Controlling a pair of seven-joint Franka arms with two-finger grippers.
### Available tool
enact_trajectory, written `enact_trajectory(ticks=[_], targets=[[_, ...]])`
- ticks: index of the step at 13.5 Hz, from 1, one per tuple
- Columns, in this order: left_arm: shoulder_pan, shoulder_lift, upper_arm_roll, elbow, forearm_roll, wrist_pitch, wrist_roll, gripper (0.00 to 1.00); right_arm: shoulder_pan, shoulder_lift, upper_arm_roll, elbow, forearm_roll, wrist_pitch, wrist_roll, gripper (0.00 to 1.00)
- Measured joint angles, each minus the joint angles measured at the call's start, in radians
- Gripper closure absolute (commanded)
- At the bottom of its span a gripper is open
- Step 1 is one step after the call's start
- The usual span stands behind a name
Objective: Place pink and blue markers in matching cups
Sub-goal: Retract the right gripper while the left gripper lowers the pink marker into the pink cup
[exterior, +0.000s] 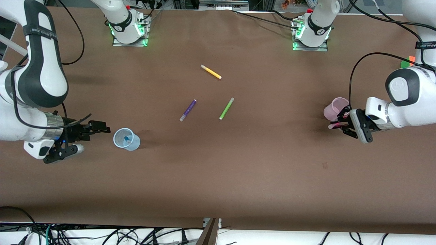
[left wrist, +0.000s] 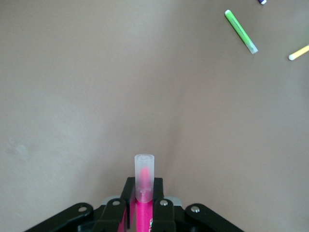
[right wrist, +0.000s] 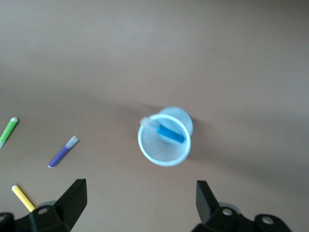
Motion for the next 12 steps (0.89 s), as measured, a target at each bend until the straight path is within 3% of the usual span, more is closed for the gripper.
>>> enact_trajectory(ticks=[4,9,12], targets=[[0.067,-0.037,-0.001,-0.062,-0.010,-0.047,0.023,1.00,0.006,-0.119,0.000,-0.050,-0.066,-0.101,0.144,0.00],[0.075,-0.073,-0.002,-0.127,-0.032,-0.066,0.017,1.00,0.005,-0.374,-0.001,-0.251,-0.112,-0.127,0.150,0.00],[0.086,-0.073,-0.002,-0.152,-0.036,-0.066,0.018,1.00,0.002,-0.457,-0.004,-0.285,-0.172,-0.125,0.151,0.00]])
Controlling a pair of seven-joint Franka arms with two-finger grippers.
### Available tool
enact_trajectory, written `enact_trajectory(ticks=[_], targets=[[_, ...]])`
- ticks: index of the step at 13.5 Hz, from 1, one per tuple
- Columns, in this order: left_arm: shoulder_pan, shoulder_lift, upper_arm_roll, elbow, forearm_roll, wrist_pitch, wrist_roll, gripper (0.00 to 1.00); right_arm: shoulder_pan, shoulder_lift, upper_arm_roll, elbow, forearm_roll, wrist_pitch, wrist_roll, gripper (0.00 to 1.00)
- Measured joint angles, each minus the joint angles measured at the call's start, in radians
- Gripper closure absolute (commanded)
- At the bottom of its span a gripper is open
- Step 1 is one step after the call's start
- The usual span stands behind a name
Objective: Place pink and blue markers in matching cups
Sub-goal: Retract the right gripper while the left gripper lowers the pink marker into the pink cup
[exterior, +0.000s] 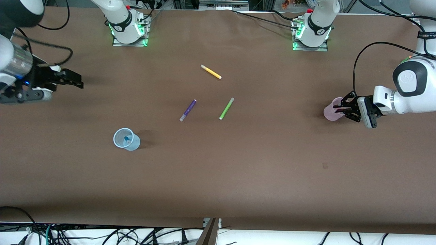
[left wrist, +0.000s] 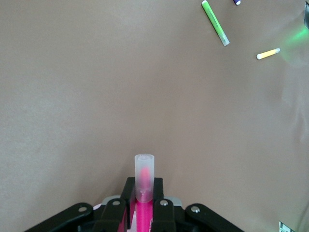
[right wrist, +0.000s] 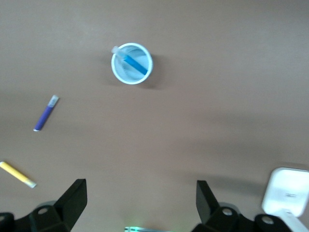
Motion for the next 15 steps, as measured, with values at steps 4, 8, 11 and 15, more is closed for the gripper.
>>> enact_trajectory(ticks=[4,8,11,15], targets=[[0.005,0.001,0.000,-0.004,0.000,0.002,0.000,1.00,-0.001,-0.065,-0.003,-0.015,-0.015,-0.001,0.001,0.00],[0.016,0.029,0.000,-0.010,-0.043,0.034,0.046,1.00,-0.005,-0.073,-0.034,-0.029,-0.015,-0.034,0.002,0.00],[0.024,0.071,0.000,-0.012,-0.123,0.052,0.129,1.00,-0.004,-0.066,-0.036,-0.025,-0.015,-0.046,0.002,0.00],[0.040,0.080,0.000,-0.007,-0.147,0.056,0.168,1.00,0.001,-0.062,-0.029,-0.022,-0.015,-0.047,0.033,0.00]])
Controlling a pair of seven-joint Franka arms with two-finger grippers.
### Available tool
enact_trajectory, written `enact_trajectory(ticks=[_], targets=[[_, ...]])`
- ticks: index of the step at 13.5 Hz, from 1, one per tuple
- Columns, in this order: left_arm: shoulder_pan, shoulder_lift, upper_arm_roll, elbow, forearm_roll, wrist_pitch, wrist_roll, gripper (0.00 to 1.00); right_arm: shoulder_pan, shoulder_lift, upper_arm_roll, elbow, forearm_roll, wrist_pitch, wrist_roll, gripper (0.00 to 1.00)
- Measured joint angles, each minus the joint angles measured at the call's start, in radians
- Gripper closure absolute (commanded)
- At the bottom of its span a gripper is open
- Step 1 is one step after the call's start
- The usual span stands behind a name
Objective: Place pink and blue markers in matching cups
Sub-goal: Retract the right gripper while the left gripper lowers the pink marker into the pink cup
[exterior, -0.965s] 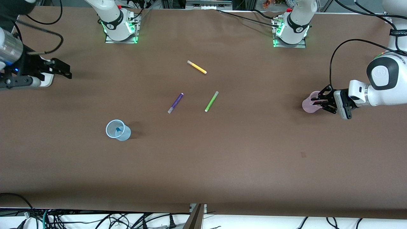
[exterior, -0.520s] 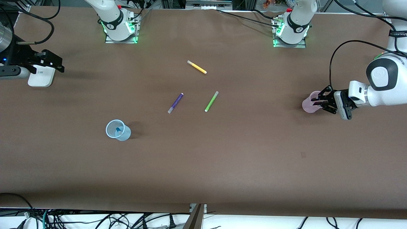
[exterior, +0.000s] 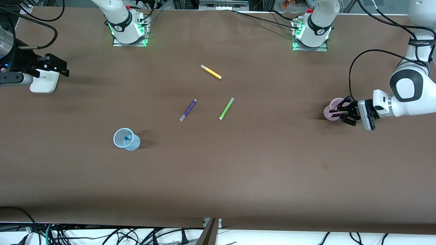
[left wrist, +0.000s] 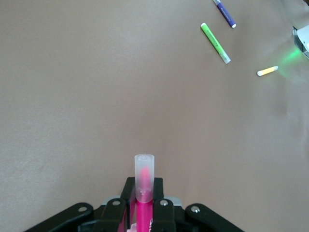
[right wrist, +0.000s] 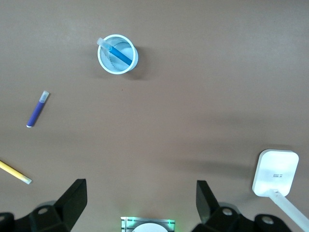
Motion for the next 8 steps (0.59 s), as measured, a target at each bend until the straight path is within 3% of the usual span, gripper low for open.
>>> enact_trajectory(ticks=[1,2,8], targets=[[0.005,0.000,0.000,0.001,0.000,0.000,0.001,0.70,0.004,0.001,0.001,0.002,0.000,-0.001,0.013,0.00],[0.009,0.000,0.000,0.002,0.000,0.000,0.002,0.01,0.011,0.002,0.002,0.005,0.000,-0.002,0.020,0.00],[0.030,-0.001,0.000,0.038,0.000,-0.028,0.025,0.00,0.019,0.014,0.003,0.013,0.000,-0.006,0.031,0.00]])
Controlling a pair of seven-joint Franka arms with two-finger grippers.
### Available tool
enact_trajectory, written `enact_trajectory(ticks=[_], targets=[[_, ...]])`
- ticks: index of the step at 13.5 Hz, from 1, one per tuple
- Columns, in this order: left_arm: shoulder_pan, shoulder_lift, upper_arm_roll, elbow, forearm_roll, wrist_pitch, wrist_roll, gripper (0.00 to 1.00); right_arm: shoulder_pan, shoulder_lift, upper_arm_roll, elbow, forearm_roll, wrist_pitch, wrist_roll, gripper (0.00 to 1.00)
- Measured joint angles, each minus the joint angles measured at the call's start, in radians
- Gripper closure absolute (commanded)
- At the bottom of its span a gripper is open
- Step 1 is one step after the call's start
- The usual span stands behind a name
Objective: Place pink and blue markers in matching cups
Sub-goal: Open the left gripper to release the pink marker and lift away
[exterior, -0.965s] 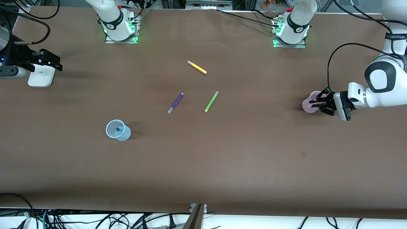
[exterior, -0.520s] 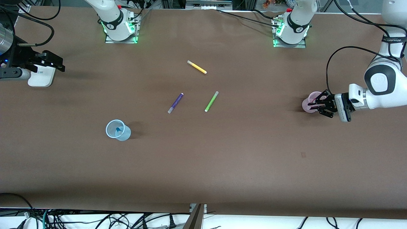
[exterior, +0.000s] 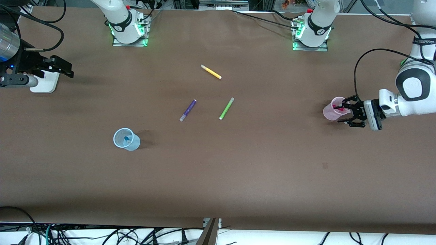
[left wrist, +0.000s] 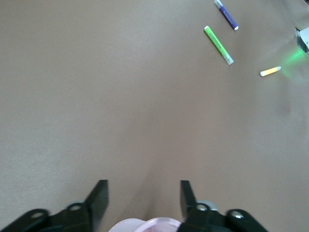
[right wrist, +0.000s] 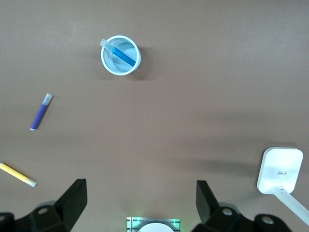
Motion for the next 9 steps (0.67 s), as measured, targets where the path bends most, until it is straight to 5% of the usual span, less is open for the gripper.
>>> enact_trajectory(ticks=[4,9], targets=[[0.005,-0.013,0.000,0.109,0.004,-0.108,-0.093,0.00,0.000,0.000,0.000,0.000,0.000,0.000,0.000,0.00],[0.003,-0.101,-0.050,0.213,0.161,-0.189,-0.485,0.00,0.000,0.001,0.000,0.002,0.000,0.000,0.001,0.00]])
